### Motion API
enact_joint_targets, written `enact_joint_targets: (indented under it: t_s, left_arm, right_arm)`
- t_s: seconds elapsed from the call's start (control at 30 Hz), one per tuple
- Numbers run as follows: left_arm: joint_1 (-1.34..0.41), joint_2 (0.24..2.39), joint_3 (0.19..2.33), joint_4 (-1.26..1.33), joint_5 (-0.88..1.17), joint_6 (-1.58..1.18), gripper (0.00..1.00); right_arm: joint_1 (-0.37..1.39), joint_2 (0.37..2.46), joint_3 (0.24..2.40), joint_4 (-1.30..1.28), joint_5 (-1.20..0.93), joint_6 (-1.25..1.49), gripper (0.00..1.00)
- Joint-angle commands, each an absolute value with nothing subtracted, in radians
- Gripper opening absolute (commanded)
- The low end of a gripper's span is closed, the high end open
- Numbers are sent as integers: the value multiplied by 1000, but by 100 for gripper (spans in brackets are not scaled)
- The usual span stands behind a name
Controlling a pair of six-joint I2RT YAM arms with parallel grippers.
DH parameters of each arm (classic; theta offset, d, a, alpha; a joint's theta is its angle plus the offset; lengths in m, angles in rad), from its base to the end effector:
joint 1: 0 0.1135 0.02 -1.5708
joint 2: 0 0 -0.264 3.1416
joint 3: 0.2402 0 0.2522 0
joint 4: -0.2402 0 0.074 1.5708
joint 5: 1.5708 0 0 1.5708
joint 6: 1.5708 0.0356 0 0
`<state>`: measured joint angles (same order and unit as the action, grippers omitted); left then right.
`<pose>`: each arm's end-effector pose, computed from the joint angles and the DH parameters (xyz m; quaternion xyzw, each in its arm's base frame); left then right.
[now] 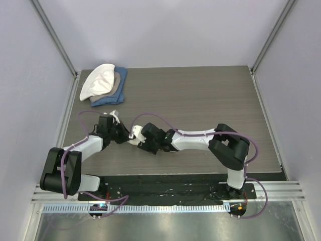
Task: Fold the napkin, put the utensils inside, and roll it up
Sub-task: Roll the napkin with the utensil
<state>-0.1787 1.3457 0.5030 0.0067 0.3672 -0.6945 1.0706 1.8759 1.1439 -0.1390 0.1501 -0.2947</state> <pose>0.2347 -0.0554 0.1484 -0.1706 0.9040 -0.3037 0.2480 0.1926 0.3414 0.1627 -0.5710 0.7431 0.0641 0.3431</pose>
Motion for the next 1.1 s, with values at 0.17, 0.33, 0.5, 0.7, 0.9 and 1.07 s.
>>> enact_joint_targets:
  t_s: [0.17,0.33,0.5,0.7,0.9,1.07]
  left_arm:
    - [-183,1309,548,-29,359,-675,22]
    - [-183,1226,548,-89,272,-661,64]
    - [-183,1129,505,-97,200,-664,70]
    - [-183,1062,457,-78,199,-663,68]
    - [-183,1057,431,-52,225,-666,59]
    - [-183,1068,402,18,270,-680,49]
  right_arm:
    - [1005,1899,1203,-216,-51,-244,39]
    - [934,1930,1268,-331,-392,-189,31]
    - [879,1997,1348,-435,-593,-124,25]
    - [807,2078,1397,-465,-842,-68,25]
    - [759,2158,1423,-465,-948,-37,24]
    - [736,2210,1445,-465,-986,-18,23]
